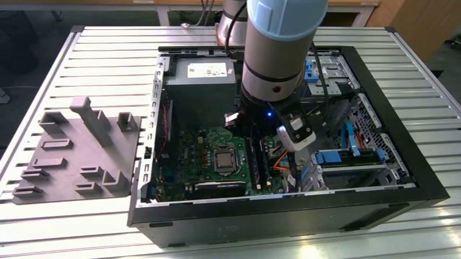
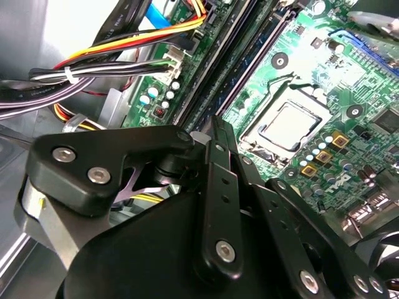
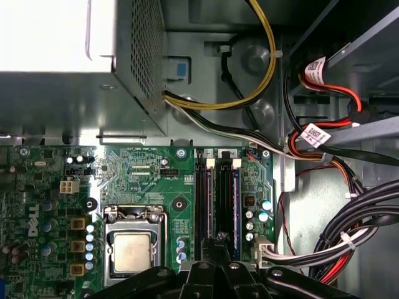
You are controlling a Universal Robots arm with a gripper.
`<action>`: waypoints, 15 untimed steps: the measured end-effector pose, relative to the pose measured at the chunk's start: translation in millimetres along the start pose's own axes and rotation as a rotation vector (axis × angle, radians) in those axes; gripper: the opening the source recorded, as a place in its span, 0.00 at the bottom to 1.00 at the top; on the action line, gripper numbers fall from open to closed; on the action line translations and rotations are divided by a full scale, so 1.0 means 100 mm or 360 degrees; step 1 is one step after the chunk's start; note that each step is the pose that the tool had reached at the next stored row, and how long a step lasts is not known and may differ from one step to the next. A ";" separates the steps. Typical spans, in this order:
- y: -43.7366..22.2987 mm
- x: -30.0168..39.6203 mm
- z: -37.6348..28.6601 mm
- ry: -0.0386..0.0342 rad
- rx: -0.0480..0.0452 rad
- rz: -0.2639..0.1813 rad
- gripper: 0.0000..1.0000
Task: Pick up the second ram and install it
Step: 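Press down the second ram until it locks into place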
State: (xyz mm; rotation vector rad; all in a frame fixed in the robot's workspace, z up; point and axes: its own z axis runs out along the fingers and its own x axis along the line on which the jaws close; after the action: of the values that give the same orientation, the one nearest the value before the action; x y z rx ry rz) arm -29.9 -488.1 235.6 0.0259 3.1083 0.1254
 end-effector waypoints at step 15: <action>-0.050 -0.001 -0.004 0.0000 0.0000 0.0000 0.11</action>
State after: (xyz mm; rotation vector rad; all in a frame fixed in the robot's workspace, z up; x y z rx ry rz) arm -29.9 -493.1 235.7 0.0257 3.1083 0.1254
